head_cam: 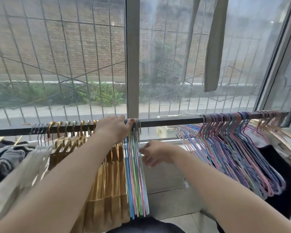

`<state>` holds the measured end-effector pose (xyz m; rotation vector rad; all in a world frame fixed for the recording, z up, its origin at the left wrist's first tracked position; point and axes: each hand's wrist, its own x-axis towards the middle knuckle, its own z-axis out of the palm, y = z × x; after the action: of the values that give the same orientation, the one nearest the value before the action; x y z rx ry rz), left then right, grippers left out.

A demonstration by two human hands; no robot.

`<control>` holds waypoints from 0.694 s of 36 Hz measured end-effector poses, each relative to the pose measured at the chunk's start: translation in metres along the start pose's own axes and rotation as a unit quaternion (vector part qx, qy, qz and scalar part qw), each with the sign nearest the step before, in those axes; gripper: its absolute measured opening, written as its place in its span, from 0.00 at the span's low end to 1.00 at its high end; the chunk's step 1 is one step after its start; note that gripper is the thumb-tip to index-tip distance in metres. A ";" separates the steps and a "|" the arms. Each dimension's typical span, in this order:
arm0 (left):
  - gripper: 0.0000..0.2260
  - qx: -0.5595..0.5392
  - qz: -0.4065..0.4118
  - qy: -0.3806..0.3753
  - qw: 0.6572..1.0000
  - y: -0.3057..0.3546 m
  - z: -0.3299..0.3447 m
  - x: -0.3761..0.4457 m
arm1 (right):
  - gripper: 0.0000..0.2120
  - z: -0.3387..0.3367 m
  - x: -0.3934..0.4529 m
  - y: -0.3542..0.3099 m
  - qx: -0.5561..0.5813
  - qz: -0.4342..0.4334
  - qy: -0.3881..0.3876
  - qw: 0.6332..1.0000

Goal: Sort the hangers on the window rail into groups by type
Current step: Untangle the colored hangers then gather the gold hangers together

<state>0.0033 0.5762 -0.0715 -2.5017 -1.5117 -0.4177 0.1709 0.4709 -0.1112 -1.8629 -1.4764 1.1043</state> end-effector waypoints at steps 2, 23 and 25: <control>0.35 -0.002 -0.001 -0.005 1.000 0.000 0.000 -0.001 | 0.12 0.007 0.000 -0.001 0.011 -0.002 0.003 1.000; 0.35 0.017 0.006 -0.008 1.000 -0.001 -0.004 -0.007 | 0.06 -0.006 -0.004 0.008 0.134 -0.015 0.195 0.972; 0.34 0.020 0.006 -0.007 1.000 0.000 -0.006 -0.008 | 0.04 -0.015 -0.001 0.006 0.180 0.000 0.202 0.963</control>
<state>-0.0015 0.5674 -0.0685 -2.4860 -1.4950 -0.3654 0.1864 0.4696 -0.1075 -1.6991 -0.9727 0.8552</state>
